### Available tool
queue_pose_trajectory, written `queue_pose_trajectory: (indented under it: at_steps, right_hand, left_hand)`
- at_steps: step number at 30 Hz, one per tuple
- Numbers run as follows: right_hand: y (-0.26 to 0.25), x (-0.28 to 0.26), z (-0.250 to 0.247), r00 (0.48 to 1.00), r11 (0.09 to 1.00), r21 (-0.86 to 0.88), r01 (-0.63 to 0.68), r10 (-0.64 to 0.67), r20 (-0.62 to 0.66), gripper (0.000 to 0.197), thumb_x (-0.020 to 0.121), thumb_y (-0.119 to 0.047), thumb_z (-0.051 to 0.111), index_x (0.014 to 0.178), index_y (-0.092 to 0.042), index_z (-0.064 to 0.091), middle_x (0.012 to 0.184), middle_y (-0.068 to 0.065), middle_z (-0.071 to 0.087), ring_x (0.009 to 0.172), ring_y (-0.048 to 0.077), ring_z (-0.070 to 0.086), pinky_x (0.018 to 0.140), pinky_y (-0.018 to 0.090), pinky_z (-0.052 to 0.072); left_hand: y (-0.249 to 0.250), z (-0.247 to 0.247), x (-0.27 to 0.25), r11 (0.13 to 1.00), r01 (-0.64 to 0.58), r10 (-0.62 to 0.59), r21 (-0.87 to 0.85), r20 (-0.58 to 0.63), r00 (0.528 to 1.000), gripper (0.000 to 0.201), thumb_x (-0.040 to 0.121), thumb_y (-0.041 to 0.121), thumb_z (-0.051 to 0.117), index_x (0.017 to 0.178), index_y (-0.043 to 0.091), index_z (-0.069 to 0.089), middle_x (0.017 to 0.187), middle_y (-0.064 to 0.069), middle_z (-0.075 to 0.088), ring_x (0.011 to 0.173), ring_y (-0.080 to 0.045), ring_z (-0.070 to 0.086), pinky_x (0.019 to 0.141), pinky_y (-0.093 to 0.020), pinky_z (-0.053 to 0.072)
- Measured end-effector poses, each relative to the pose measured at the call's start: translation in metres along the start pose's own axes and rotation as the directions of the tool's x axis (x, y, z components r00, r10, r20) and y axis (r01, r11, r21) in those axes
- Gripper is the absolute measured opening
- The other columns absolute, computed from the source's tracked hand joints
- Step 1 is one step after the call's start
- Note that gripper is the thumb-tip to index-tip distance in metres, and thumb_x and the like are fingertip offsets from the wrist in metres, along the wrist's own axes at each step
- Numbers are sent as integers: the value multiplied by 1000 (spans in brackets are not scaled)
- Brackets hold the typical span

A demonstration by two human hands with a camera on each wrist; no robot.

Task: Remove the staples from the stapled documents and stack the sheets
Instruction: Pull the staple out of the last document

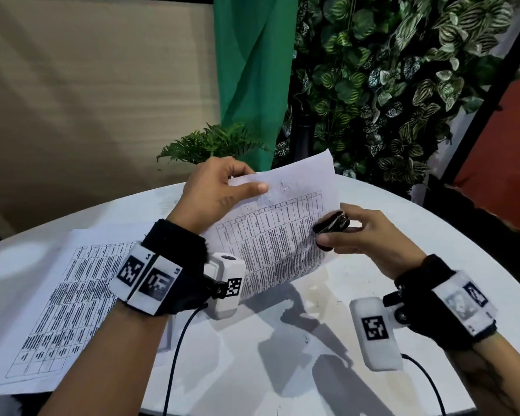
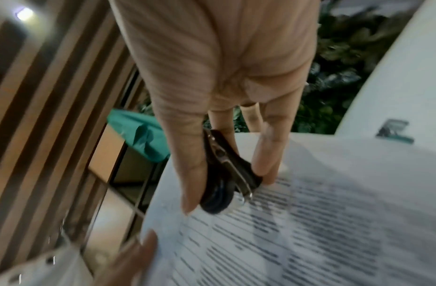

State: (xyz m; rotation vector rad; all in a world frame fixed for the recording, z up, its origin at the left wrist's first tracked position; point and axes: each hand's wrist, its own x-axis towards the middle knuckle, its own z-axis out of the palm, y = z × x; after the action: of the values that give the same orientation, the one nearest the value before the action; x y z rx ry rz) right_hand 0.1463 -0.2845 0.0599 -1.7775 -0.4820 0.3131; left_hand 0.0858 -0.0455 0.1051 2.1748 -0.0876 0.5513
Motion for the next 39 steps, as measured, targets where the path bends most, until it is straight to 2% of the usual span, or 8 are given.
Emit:
queue_pose_trajectory:
  at_steps: [3,14,20,23,26,29,34,39]
  right_hand:
    - [-3,2,-6,987,991,132,-35,13,161,40,55,-20,85,91,-14,70,81,-3,71,69,6,65,58,15,47]
    - [-10,5,-7,941,977,207,52,-117,318,63,32,-40,92,88,-18,76,87,4,73,69,11,63,50,13,45]
    - [-18,5,-12,974,964,225,139,-174,145,68,27,-46,92,86,-18,75,83,4,73,62,7,63,42,11,32]
    - [-20,5,-21,975,946,267,183,-209,72,65,28,-47,91,85,-20,75,85,2,74,62,6,63,43,12,29]
    - [-23,4,-23,971,929,298,220,-239,27,64,30,-47,91,85,-20,75,87,3,74,62,7,62,43,11,32]
    - [-22,4,-18,967,921,304,244,-255,-3,64,30,-46,92,86,-20,75,87,4,73,62,9,61,43,12,33]
    - [-24,1,-16,961,911,310,271,-273,-40,64,32,-46,91,88,-20,75,90,4,73,65,8,62,44,11,35]
    - [-26,-1,-17,952,890,342,302,-263,-158,61,35,-50,89,85,-20,73,83,-3,72,70,5,65,45,11,40]
  left_hand:
    - [1,-1,-2,999,-27,27,-16,7,1000,24,71,43,75,70,20,67,73,8,58,70,-10,53,72,-33,41]
    - [10,-14,-7,989,-126,134,-83,110,985,14,83,20,68,87,7,71,79,8,63,71,1,57,70,-12,43]
    - [5,-37,-7,989,-72,75,-131,14,997,38,63,29,81,90,4,70,87,-9,72,75,-13,65,71,-28,54]
    - [-19,-58,-10,970,3,-30,-244,-108,994,64,47,35,90,102,14,65,85,4,72,77,-8,66,72,-23,54]
    - [-36,-47,-26,910,81,-141,-406,-118,983,92,45,34,93,125,26,47,113,0,67,99,-17,67,84,-32,55]
    - [-35,-6,-44,836,110,-150,-537,-32,988,81,64,-6,77,136,8,40,127,-10,61,104,-22,67,81,-30,57]
    - [-36,16,-37,811,38,-223,-584,-248,943,69,58,4,83,120,0,54,115,-12,67,105,-22,66,90,-37,54]
    - [-22,-4,-26,866,-73,-127,-496,-359,925,42,72,-3,73,112,-3,59,96,3,72,83,-5,69,73,-19,54]
